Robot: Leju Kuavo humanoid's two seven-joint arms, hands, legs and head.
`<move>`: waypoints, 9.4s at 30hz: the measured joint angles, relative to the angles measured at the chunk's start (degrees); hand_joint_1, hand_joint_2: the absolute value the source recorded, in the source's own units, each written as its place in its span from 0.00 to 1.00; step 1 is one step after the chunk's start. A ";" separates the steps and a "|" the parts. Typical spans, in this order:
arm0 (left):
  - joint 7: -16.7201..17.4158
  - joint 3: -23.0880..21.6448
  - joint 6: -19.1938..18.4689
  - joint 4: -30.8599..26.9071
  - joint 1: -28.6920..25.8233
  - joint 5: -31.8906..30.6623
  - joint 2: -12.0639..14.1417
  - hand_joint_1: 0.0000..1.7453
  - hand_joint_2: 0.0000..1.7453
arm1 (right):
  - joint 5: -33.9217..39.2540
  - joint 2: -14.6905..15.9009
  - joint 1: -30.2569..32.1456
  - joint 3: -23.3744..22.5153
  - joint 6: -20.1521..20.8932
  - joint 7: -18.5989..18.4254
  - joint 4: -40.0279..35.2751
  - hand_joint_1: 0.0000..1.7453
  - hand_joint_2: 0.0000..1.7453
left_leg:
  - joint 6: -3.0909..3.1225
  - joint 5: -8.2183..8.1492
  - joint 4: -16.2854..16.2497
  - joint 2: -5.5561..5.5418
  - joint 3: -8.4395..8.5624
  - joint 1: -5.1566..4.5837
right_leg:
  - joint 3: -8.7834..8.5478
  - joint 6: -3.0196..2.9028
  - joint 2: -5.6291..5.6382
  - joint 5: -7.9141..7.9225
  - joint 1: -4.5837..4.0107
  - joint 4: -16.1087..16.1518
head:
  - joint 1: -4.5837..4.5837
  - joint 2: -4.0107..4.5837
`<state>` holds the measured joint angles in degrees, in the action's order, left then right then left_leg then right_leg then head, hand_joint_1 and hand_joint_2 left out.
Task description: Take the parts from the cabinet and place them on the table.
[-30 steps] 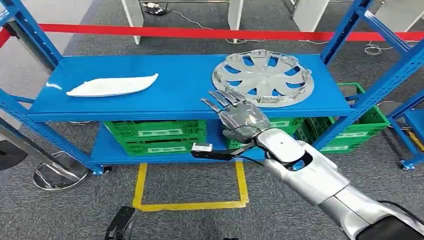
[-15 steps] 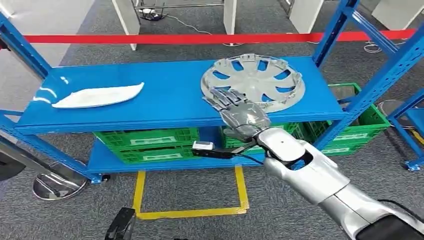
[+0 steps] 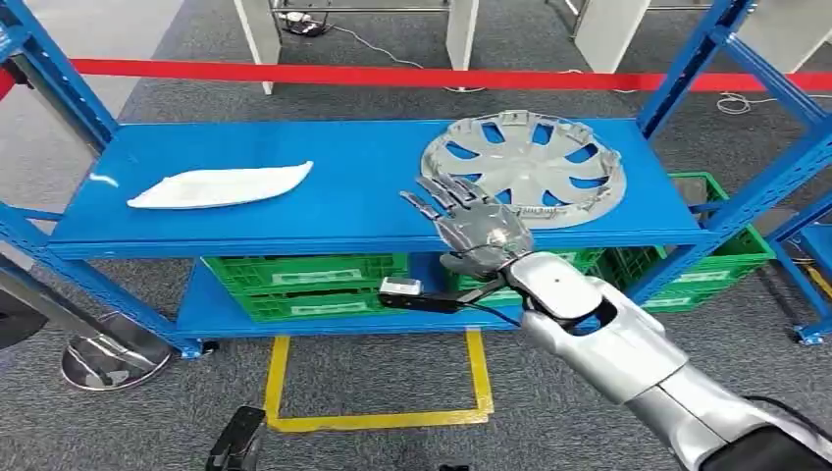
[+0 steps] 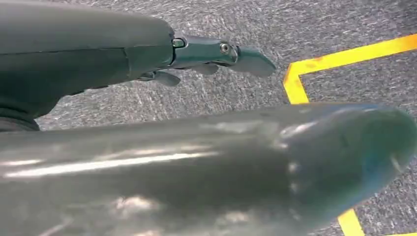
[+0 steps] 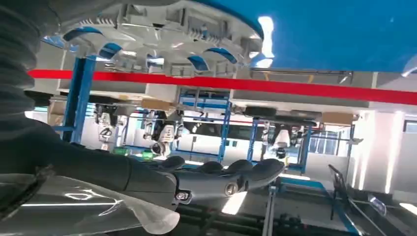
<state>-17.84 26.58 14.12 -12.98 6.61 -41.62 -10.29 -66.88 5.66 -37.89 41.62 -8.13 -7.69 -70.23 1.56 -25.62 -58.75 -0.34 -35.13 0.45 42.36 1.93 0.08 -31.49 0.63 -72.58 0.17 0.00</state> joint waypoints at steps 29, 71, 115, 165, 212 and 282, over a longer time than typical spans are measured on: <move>0.87 -0.46 -1.99 -0.02 1.01 -2.05 -0.44 0.00 0.00 | 1.18 -0.77 -4.83 -3.06 1.57 -2.32 11.59 0.00 1.00 | 0.27 -0.21 0.64 0.15 0.64 0.20 | 1.28 0.37 -0.05 -2.49 -0.27 -2.53 | -0.15 0.00; 0.85 -0.48 -1.11 -0.02 1.09 -2.10 -0.72 0.00 0.00 | 0.20 -2.12 -4.42 -5.88 0.52 -2.01 17.35 0.00 1.00 | -2.58 -3.20 -0.66 0.04 2.28 0.09 | -6.90 -1.72 -0.06 5.90 0.34 14.66 | -0.06 0.00; 2.14 -0.42 0.83 -0.02 1.27 -2.75 -1.20 0.00 0.00 | 3.28 -4.39 -9.47 -3.37 9.99 -1.14 27.98 0.00 1.00 | -1.18 0.28 0.07 -0.13 -0.13 -0.27 | -7.57 -0.86 0.29 5.17 -0.28 14.62 | 0.11 0.00; 2.64 -0.85 1.81 -0.02 1.36 -3.26 -2.43 0.00 0.00 | 3.80 -6.97 -15.58 -6.03 17.05 -2.27 46.84 1.00 1.00 | -2.91 -5.90 -9.73 0.16 -3.35 0.21 | -8.77 -2.39 -0.30 6.15 -0.10 16.14 | 0.17 0.00; -2.10 0.48 1.14 -0.02 1.22 0.26 -1.60 0.00 1.00 | 4.33 -6.86 -13.97 -5.57 8.83 2.16 40.96 1.00 1.00 | -0.10 0.05 0.49 0.30 0.46 0.45 | 0.87 0.17 0.20 -2.14 -0.07 -1.45 | -0.17 0.00; 4.22 5.09 8.35 -0.02 1.39 3.21 -2.08 0.00 1.00 | 5.77 0.74 -14.24 -4.46 -6.88 2.85 -6.52 1.00 1.00 | -1.16 4.95 0.37 0.24 -3.70 -0.31 | -12.28 -0.61 0.33 1.37 -0.66 14.94 | -0.33 0.00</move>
<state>-13.62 31.67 22.47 -13.00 8.01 -38.40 -12.37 -61.11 6.40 -52.13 37.16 -15.01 -4.85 -76.74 0.41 -20.67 -58.38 -0.10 -38.82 0.13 30.08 1.31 0.42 -30.12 -0.03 -57.64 -0.16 0.00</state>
